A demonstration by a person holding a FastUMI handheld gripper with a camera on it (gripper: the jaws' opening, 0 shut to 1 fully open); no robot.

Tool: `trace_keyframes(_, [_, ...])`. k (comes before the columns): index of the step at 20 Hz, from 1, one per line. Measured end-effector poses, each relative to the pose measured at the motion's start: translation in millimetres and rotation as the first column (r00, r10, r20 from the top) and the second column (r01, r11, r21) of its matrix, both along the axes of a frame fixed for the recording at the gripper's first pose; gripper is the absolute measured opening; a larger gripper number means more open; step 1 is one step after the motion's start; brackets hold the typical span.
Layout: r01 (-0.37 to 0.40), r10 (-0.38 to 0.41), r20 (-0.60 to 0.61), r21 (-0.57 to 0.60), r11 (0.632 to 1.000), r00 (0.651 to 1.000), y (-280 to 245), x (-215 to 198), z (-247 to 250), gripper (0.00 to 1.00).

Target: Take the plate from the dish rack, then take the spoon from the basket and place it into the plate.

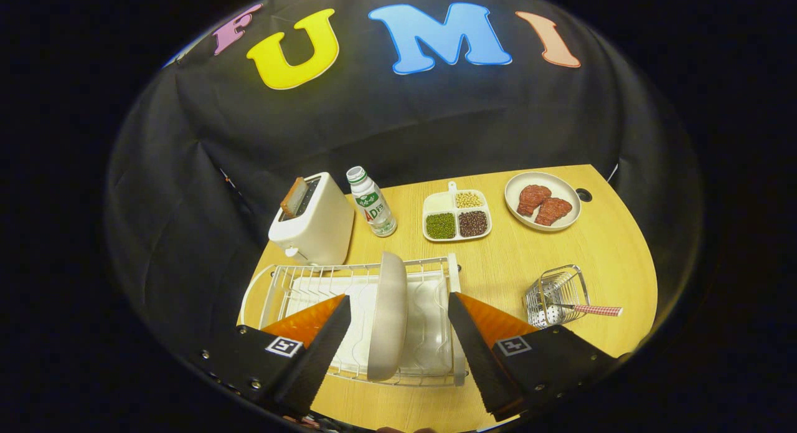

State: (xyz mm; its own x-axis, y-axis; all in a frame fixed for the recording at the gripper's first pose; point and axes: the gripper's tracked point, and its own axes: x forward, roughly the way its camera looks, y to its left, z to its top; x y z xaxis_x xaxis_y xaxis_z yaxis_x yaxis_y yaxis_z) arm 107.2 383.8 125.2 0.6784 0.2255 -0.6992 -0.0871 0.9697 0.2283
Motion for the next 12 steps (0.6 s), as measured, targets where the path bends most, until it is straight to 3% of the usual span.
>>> trace_keyframes(5, [0.004, -0.007, -0.120, -0.032, 0.999, 0.993, 14, 9, -36, 0.97])
trace_keyframes(12, [0.016, -0.030, -0.200, -0.072, 0.997, 0.979, 21, 16, -73, 0.93])
